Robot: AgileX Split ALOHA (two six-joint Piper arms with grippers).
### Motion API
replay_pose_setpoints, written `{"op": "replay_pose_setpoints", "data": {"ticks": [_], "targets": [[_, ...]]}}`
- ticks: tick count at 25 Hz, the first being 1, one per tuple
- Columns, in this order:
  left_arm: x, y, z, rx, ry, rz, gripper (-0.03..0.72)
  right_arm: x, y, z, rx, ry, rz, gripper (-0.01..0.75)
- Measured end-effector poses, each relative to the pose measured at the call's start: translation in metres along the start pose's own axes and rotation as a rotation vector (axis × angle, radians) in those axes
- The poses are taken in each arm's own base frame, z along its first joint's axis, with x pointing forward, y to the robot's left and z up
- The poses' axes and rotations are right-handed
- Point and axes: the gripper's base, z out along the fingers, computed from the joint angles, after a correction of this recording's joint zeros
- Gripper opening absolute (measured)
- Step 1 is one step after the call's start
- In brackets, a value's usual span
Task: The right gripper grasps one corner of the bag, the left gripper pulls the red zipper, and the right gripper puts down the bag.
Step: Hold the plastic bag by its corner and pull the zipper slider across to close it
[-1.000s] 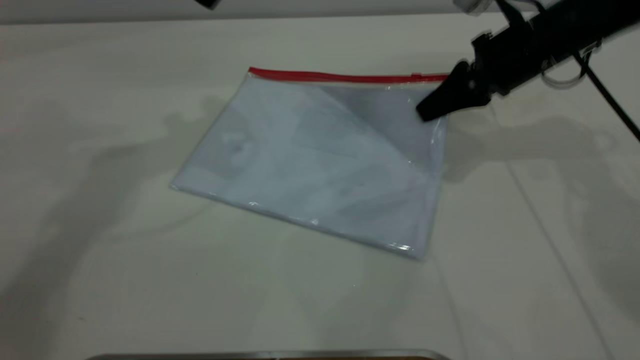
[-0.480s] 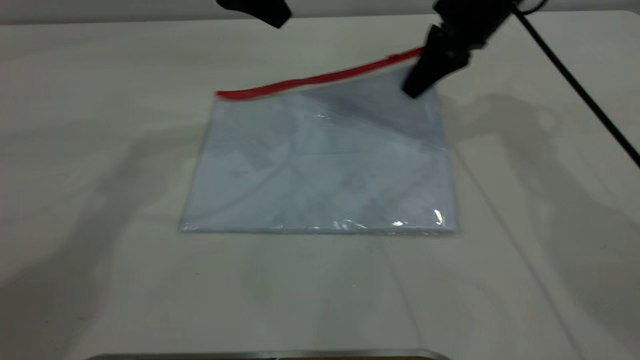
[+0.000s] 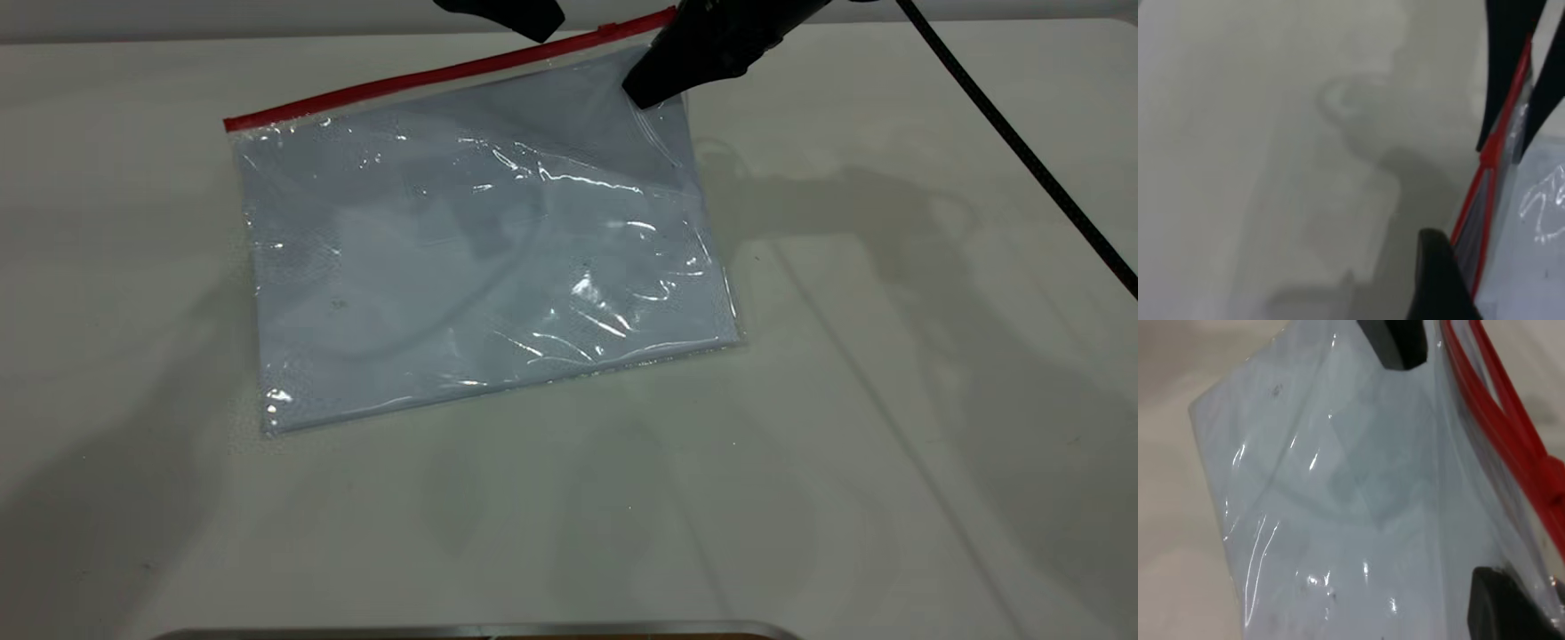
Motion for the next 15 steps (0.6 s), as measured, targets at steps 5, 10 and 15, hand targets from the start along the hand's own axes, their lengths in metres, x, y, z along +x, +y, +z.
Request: {"op": "replay_pose_setpoints", "data": {"ticks": [5,10,15], "targets": [[0.000,-0.002,0.006,0.016,-0.017,0.059,0.517,0.000,0.000,0.000,0.002,-0.001,-0.019,0.033],[-0.007,-0.009,0.021,0.038,-0.064,0.126,0.517,0.000,0.000,0.000,0.002,-0.003,-0.020,0.033],[-0.011,-0.010,0.024,0.021,-0.078,0.151,0.507,0.000,0.000,0.000,0.000,-0.003,-0.021,0.033]]}}
